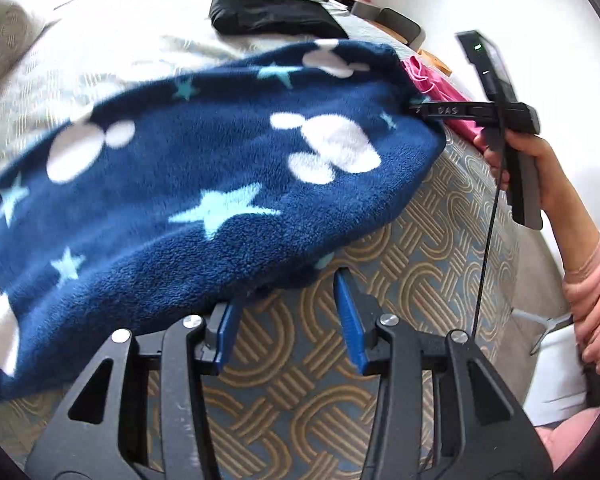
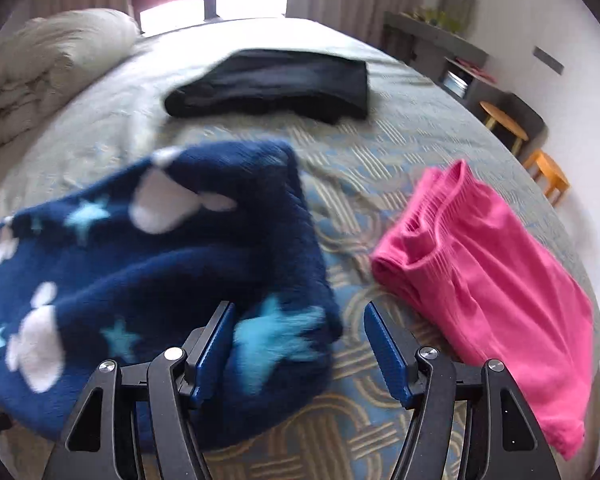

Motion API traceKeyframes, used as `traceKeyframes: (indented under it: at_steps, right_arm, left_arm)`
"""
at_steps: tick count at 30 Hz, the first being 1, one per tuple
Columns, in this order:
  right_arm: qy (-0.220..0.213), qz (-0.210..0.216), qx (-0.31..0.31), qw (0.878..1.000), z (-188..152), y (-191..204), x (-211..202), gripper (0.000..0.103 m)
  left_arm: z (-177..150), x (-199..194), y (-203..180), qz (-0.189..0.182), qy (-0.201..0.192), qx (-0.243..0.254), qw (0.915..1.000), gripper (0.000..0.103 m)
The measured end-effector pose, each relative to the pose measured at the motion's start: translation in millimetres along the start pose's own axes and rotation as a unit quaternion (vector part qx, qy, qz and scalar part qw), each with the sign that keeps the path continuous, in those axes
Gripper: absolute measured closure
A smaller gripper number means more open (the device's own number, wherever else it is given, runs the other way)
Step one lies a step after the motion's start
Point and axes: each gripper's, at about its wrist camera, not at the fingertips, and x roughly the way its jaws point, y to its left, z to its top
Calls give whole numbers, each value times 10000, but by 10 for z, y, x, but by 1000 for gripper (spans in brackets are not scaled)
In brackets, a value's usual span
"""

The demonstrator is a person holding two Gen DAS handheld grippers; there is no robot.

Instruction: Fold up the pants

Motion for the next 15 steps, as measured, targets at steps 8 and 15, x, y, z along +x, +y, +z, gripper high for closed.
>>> traceKeyframes:
  at_steps: [8,15]
  right_arm:
    - [-21,993,767,9921,-158,-299,165,34]
    - [73,747,683,9948,-13,-268,195,34]
  left_arm:
    - [233,390,-60,103,232,52,9997,56]
    - [-139,240,-416,236,139,373,9989,84]
